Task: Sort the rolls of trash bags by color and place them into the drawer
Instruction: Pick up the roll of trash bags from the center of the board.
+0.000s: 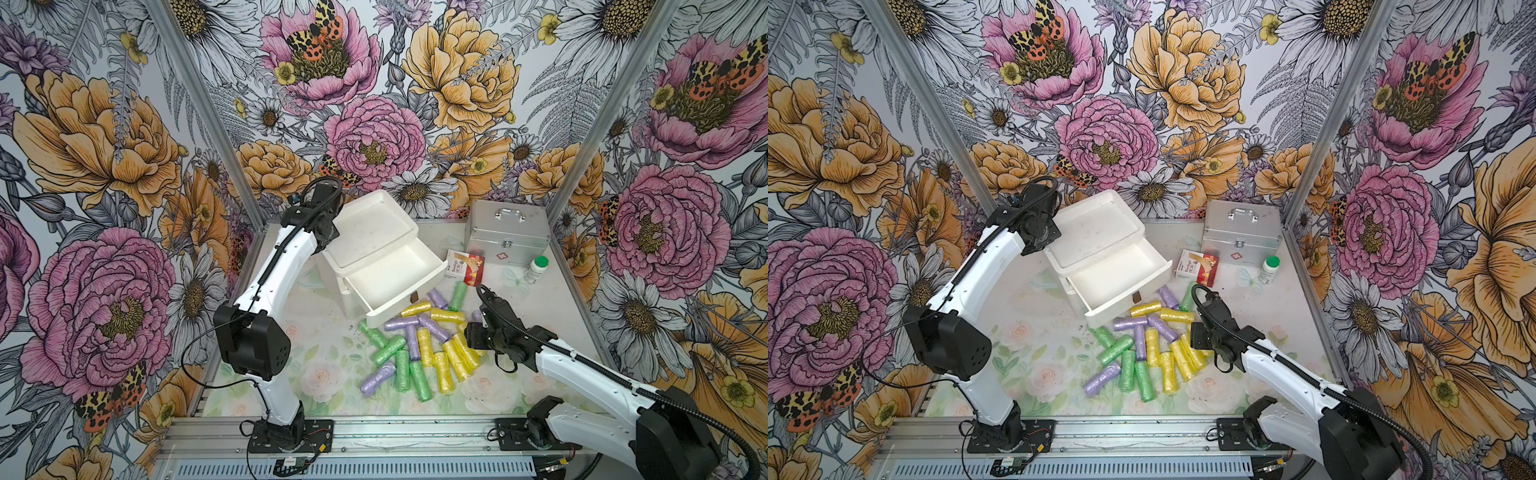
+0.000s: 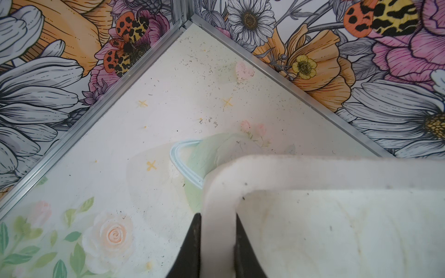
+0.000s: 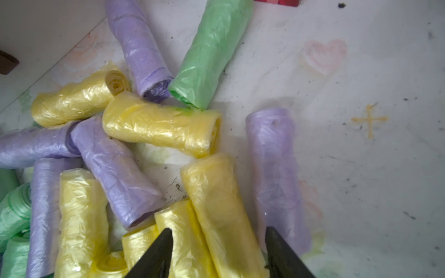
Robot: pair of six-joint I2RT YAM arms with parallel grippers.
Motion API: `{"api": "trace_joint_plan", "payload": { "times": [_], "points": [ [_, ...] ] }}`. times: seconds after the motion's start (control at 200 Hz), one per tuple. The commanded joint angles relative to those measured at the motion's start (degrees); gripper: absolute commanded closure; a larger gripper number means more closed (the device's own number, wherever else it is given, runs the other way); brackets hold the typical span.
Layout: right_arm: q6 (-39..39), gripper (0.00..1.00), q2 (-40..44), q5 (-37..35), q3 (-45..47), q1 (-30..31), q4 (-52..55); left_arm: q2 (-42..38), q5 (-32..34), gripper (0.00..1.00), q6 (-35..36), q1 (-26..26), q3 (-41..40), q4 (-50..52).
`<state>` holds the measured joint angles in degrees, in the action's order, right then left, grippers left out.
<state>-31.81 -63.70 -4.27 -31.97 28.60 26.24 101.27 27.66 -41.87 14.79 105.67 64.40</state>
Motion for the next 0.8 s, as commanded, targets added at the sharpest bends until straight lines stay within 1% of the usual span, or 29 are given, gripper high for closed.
{"api": "trace_joint_plan", "payload": {
  "times": [0.0, 0.18, 0.32, 0.711, 0.796],
  "points": [
    [3.4, 0.39, -2.2, 0.8, -2.5, -1.0, 0.0, 3.5, -5.7, 1.0, -5.2, -0.9, -3.3, -0.6],
    [4.9, 0.46, -5.8, 2.4, -4.0, -1.8, -0.3, 3.5, -5.9, 1.0, -5.3, -0.9, -3.4, -0.7],
    [4.9, 0.51, -6.9, 3.6, -4.3, -1.9, -1.2, 3.6, -6.1, 1.0, -5.4, -0.8, -3.5, -0.6],
    [5.6, 0.52, -13.2, 5.2, -3.2, -1.9, -3.8, 3.5, -6.9, 1.0, -5.9, -0.8, -3.9, -0.6],
    [5.4, 0.56, -13.9, 5.3, -2.7, -1.9, -4.8, 3.5, -6.9, 1.0, -5.8, -0.8, -4.0, -0.6]
  ]
}}
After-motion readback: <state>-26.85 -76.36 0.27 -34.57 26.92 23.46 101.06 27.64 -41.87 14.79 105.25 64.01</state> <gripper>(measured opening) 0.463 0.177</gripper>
